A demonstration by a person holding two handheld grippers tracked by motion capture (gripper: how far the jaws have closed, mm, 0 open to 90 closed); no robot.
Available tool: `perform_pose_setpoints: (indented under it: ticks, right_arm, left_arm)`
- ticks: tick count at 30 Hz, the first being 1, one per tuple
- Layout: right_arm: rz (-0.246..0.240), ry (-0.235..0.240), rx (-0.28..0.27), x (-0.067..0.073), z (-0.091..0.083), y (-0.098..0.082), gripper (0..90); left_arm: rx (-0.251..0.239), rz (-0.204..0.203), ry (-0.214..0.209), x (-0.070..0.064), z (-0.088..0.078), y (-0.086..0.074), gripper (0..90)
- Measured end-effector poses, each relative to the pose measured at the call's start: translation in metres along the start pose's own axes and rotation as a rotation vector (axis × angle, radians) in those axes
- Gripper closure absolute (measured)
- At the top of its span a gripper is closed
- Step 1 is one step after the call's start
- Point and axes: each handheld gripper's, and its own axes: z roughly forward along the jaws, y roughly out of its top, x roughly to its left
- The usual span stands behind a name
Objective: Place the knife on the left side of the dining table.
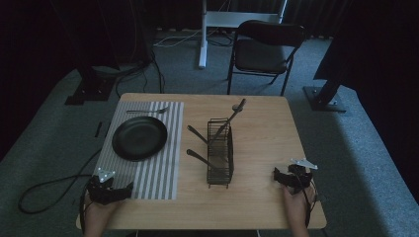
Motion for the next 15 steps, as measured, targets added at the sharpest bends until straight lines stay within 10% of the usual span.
perform_pose_setpoints:
  ticks: [15]
  right_arm:
    - [0.0,0.0,0.001,0.0,0.0,0.0001,12.0]
  left_arm:
    - [0.005,0.0,0.0,0.0001,-0.0001,0.0005,0.0]
